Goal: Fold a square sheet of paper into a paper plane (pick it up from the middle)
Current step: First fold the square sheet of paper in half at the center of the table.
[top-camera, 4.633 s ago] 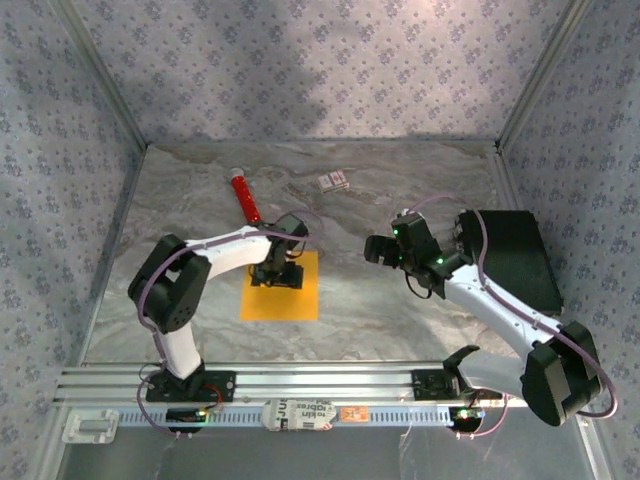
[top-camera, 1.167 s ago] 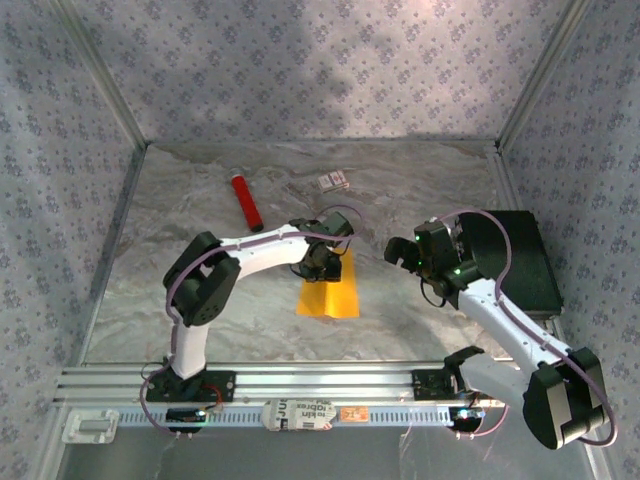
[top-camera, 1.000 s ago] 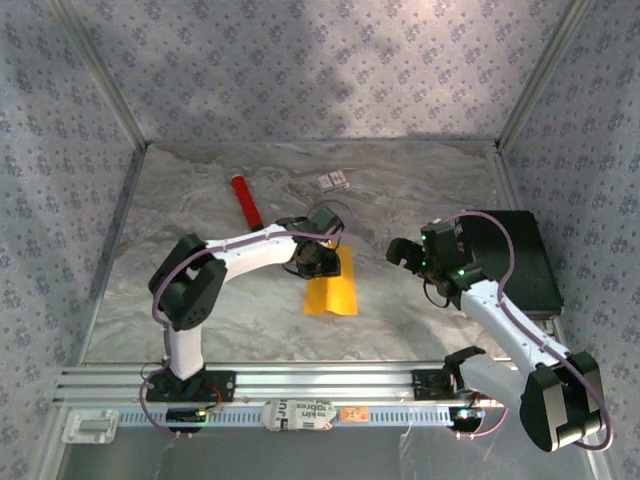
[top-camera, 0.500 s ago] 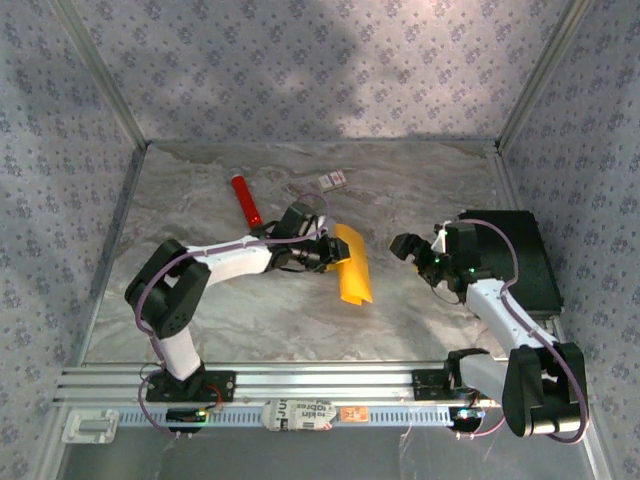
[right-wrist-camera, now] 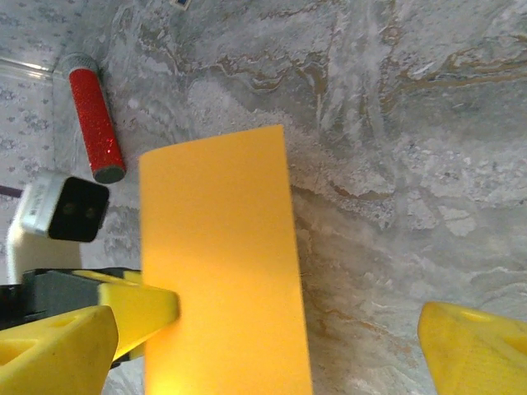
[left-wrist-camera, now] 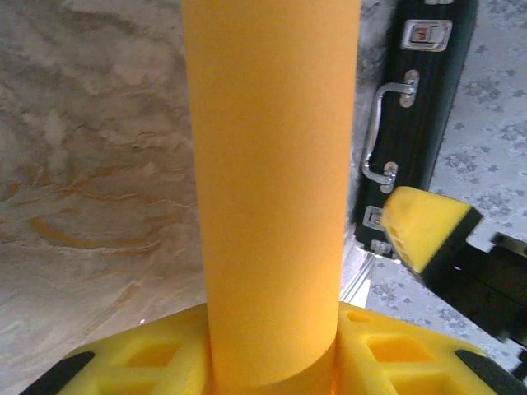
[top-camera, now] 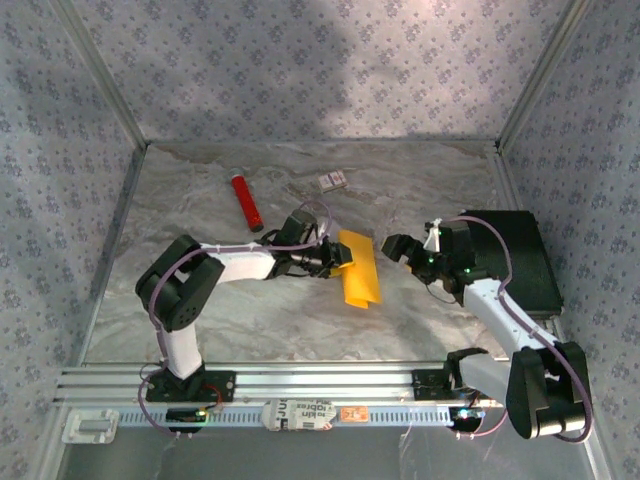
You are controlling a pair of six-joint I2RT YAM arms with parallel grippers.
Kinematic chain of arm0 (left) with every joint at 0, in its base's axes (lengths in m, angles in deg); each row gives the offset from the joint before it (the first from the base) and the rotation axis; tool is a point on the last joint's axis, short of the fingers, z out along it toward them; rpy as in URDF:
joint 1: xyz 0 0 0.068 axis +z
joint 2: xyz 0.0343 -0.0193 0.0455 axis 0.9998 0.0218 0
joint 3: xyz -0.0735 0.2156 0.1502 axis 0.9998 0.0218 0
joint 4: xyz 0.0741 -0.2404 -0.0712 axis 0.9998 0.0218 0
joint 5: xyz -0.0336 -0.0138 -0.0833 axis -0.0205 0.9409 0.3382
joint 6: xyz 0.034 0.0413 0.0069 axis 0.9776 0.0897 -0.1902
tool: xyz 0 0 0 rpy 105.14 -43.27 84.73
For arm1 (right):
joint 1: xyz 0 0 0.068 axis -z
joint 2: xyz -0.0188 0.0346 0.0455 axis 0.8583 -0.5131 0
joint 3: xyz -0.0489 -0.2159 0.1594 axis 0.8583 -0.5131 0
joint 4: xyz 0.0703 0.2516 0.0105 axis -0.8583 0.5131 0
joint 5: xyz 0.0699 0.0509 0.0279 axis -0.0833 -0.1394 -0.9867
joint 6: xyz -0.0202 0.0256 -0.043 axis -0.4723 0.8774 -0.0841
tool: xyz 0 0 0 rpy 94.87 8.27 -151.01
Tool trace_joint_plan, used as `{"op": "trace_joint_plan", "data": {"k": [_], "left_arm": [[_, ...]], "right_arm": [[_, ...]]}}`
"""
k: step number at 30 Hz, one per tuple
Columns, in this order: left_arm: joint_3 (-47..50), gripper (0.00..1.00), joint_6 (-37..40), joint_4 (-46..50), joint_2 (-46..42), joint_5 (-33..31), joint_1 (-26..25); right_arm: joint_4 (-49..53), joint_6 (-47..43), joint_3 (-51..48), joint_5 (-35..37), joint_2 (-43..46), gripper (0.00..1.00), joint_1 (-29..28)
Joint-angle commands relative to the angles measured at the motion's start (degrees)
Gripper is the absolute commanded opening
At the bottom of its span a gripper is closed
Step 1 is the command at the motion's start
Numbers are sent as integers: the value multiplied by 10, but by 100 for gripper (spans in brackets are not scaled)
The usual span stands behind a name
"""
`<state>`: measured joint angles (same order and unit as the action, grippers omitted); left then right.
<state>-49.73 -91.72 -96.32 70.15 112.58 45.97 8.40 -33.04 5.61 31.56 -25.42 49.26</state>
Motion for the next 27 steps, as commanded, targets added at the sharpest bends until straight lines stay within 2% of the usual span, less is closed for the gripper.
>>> {"op": "trace_joint_plan", "data": {"k": [1,11,15,23,27], "left_arm": [[2,36,9,-1,14,-6,-8],[2,38,61,83,20,-53,-10],[-14,41,92,141,17,-80,-14],[-45,57,136,224,7,-127,-15],[-60,57,154,271,-4,-158,-18]], "right_arm": [[5,-19,23,11,2,96,-10],[17,-26,31,22,2,97,-23],[20,-26,32,26,2,97,-25],[21,-26,32,32,2,98,-28],[20,-25,31,35,0,98,-30]]}}
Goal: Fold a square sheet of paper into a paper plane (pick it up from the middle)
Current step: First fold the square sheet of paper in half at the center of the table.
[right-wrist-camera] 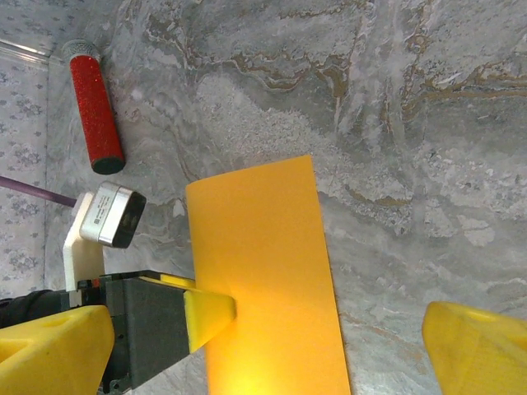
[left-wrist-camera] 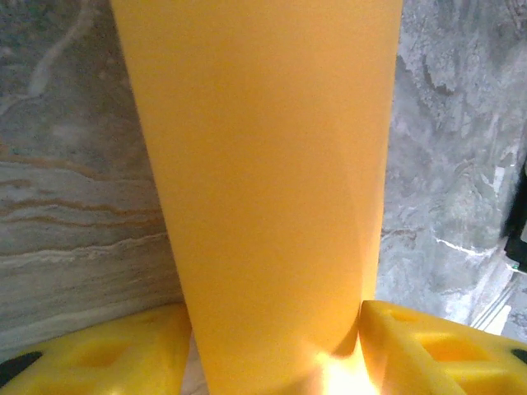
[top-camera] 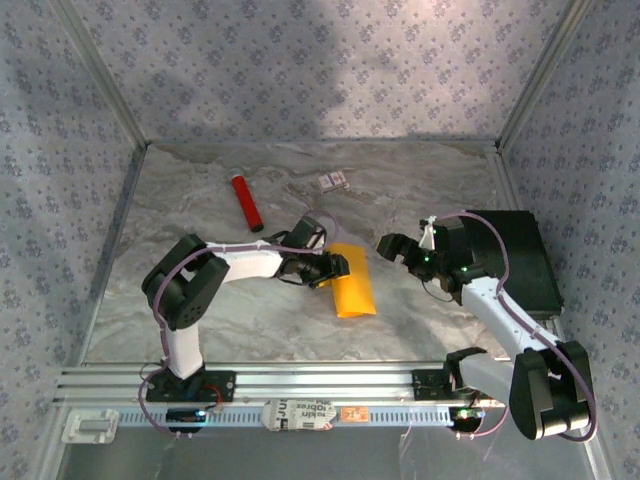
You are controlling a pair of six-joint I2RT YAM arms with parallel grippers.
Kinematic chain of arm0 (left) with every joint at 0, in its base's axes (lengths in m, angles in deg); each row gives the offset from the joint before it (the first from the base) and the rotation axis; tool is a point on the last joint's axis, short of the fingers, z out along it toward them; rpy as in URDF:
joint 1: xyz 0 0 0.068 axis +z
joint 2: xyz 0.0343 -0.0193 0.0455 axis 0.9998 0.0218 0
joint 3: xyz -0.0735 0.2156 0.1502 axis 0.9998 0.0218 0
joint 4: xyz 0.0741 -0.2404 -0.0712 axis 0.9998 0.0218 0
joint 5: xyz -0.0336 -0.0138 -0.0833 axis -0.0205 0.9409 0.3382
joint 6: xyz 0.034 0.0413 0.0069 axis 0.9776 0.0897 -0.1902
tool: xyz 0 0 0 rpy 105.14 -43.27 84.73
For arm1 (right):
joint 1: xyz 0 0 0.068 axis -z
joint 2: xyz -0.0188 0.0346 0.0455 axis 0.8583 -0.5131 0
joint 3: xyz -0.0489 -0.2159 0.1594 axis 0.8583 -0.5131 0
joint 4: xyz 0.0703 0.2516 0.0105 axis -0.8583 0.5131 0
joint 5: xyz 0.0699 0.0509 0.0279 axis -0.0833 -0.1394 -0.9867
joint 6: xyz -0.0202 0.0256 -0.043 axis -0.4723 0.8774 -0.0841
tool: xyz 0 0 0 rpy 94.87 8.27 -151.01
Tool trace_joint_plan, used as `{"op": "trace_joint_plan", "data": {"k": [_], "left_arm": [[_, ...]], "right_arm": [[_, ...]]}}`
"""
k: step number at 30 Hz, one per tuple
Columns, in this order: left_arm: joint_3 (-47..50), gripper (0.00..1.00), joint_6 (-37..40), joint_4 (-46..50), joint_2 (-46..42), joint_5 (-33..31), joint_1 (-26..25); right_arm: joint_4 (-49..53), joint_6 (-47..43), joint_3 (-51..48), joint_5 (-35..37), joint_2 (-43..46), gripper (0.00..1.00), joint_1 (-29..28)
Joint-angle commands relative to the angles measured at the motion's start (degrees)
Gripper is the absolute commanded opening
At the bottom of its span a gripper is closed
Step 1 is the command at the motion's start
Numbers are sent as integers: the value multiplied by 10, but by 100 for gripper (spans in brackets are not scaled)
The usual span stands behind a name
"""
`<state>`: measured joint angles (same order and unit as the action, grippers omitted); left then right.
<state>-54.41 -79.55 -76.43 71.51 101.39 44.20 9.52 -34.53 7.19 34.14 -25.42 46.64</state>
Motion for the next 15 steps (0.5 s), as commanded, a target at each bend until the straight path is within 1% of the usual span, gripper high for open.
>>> {"op": "trace_joint_plan", "data": {"k": [1,5,10,15], "left_arm": [[-16,57,35,81,-20,-52,-1],[-11,55,37,93,-30,-66,-2],[5,49,27,84,-39,-72,-3],[20,48,26,81,-57,-84,-3]], "right_arm": [[9,-9,14,10,-1,98,-5],[8,-9,13,13,-5,99,-7],[4,-7,14,12,-16,99,-10],[4,-6,16,13,-25,99,-14]]}}
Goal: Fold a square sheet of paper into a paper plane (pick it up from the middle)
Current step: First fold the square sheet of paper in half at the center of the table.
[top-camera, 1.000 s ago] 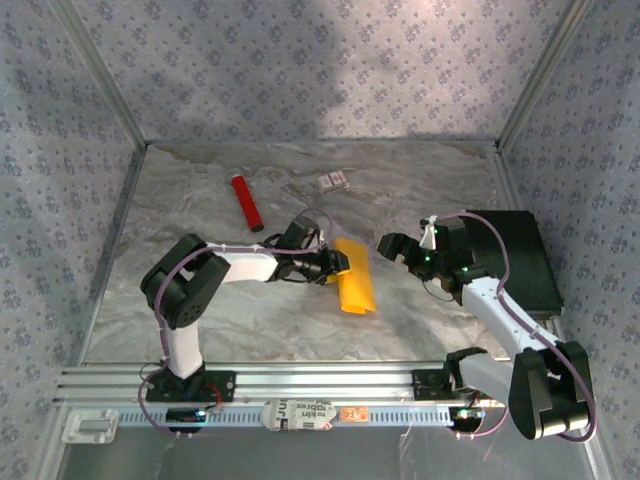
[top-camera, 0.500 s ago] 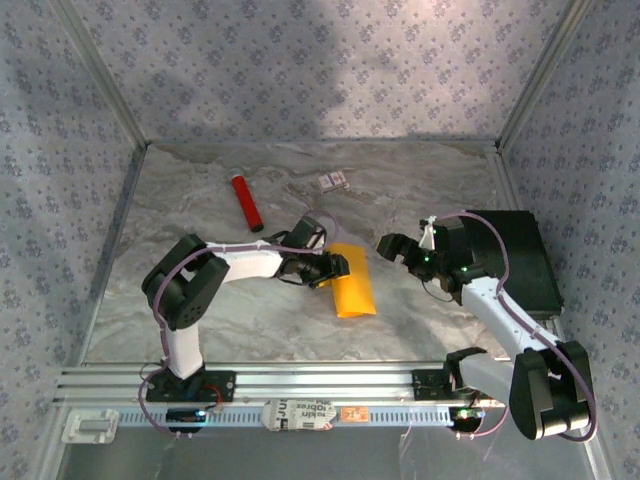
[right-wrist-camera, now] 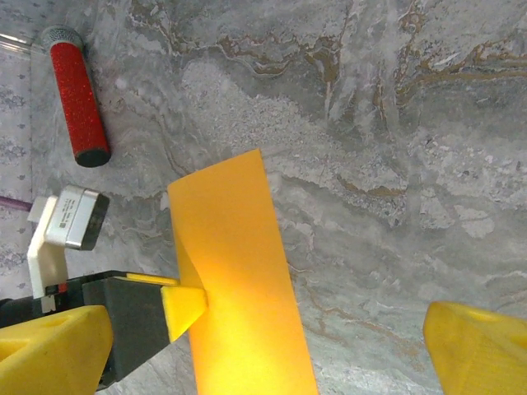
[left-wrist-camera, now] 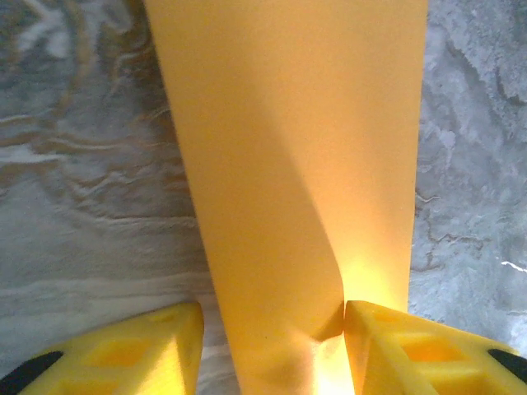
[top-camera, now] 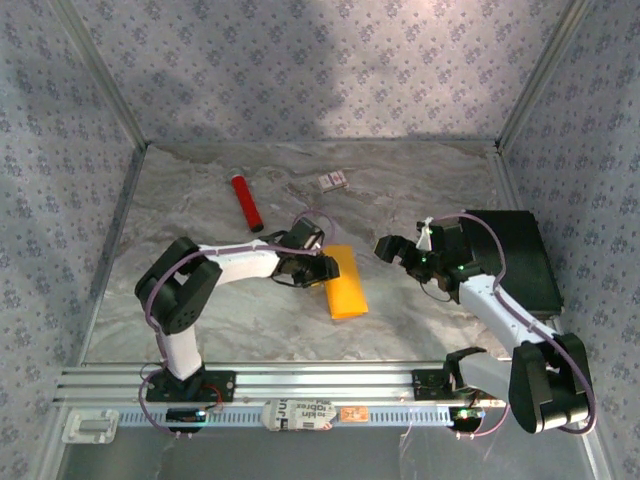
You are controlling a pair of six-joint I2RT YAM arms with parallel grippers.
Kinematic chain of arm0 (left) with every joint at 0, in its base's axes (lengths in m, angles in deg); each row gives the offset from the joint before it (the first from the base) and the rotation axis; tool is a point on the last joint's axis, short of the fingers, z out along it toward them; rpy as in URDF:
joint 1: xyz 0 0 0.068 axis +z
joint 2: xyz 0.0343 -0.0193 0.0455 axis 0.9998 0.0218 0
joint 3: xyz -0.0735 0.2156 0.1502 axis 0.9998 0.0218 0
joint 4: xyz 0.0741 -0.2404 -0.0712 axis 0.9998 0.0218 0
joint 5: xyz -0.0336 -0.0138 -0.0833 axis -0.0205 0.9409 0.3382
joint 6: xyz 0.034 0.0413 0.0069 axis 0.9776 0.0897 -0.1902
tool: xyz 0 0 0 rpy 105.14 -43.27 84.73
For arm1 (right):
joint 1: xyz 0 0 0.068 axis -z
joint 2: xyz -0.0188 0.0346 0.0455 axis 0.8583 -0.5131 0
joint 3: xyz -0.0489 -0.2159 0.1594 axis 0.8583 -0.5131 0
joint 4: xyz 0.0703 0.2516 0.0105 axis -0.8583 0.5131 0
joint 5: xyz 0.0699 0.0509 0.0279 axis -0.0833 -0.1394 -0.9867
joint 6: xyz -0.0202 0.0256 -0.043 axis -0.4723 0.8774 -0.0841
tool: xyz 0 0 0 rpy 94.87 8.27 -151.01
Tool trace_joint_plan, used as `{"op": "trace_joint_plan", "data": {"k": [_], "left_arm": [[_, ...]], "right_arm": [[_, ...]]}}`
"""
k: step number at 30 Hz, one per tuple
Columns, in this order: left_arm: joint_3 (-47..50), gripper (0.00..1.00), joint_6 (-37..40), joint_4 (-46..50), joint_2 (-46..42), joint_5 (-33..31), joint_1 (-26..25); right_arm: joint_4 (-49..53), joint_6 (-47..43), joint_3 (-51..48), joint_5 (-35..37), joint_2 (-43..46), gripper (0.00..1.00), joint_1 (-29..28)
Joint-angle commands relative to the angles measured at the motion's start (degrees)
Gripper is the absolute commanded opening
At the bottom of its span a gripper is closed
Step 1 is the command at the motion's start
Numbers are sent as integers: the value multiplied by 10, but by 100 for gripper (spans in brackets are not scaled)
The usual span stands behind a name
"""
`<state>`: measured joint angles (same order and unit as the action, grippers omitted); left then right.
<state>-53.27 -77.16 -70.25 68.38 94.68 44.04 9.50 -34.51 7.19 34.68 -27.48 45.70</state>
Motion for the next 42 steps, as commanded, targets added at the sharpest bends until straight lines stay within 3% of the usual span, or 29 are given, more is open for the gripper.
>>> {"op": "trace_joint_plan", "data": {"k": [1,14,26,42], "left_arm": [[7,48,5,25,-25,-17,-2],[-7,42,19,78,-12,-35,-1],[9,42,-11,63,-16,-66,-2],[-40,43,-5,142,35,-113,-8]], "right_arm": [[4,-7,16,9,-5,99,-5],[9,-9,16,14,-11,99,-11],[10,-11,14,15,-14,99,-13],[14,-12,15,18,-14,99,-14]]}}
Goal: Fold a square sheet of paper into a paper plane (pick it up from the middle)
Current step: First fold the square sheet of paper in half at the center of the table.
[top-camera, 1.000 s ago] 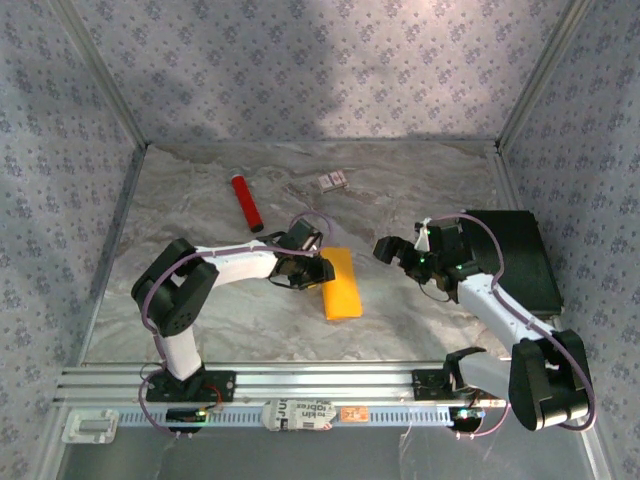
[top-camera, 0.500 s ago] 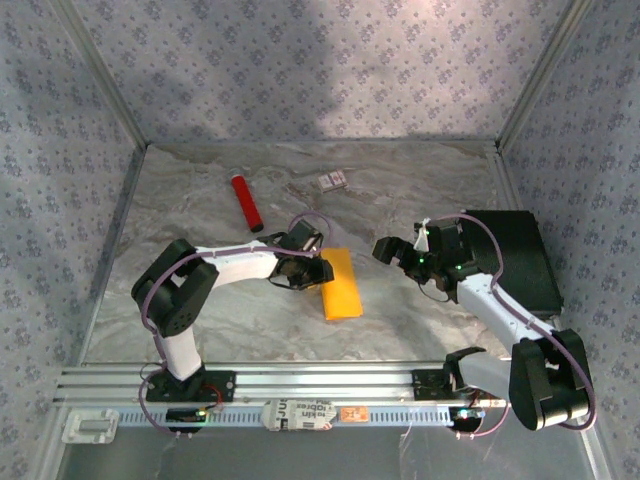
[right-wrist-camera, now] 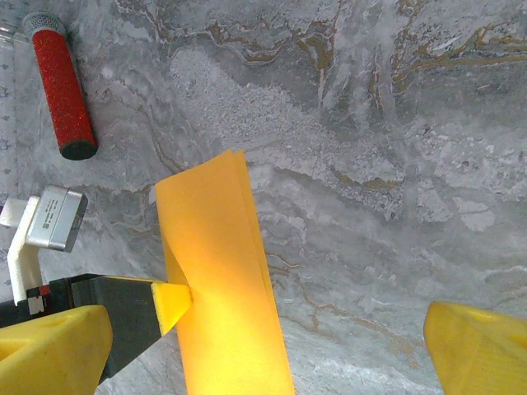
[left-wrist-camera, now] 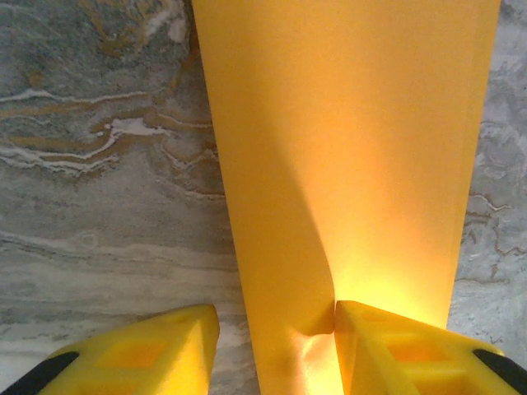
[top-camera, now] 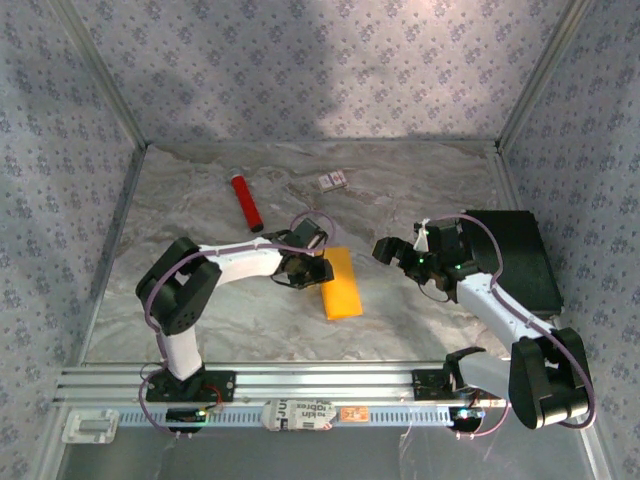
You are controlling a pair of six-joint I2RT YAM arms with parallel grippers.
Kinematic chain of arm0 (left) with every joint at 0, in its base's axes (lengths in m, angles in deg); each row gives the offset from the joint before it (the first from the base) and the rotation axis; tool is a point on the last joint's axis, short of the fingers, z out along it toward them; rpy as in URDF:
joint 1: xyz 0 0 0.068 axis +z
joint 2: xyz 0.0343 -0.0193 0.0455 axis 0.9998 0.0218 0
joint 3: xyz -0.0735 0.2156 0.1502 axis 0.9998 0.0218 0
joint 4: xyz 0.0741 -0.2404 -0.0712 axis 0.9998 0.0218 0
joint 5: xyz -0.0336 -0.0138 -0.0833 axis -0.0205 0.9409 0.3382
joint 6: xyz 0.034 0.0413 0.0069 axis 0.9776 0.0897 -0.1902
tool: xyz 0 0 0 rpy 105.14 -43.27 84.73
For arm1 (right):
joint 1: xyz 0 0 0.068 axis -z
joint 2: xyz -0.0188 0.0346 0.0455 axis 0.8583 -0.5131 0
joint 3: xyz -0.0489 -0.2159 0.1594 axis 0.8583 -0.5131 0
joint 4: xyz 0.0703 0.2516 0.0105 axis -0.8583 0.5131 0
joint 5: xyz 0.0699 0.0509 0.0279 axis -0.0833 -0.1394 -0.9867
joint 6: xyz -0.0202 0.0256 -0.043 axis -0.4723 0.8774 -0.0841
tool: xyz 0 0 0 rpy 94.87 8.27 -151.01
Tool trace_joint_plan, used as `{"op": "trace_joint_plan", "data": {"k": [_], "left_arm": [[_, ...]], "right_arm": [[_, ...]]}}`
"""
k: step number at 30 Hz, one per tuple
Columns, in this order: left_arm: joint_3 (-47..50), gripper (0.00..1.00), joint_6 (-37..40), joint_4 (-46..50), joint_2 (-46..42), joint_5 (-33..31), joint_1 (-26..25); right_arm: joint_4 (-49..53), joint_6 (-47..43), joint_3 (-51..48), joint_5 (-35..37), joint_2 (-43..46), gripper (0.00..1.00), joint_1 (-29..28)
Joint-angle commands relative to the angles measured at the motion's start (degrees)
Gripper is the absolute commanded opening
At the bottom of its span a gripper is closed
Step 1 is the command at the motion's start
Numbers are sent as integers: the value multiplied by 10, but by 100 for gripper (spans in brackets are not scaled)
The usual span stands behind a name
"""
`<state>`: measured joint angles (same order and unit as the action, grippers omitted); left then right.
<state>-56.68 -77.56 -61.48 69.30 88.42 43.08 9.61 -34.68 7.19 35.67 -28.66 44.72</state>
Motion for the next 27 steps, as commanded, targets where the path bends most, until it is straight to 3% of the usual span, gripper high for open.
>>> {"op": "trace_joint_plan", "data": {"k": [1,7,27], "left_arm": [[-6,43,1,53,26,-51,0],[-11,44,32,29,36,-19,-3],[-44,47,33,62,77,-30,-7]], "right_arm": [[14,-10,15,8,-2,99,-5],[18,-13,15,11,0,99,-5],[20,-13,21,11,-5,99,-6]]}}
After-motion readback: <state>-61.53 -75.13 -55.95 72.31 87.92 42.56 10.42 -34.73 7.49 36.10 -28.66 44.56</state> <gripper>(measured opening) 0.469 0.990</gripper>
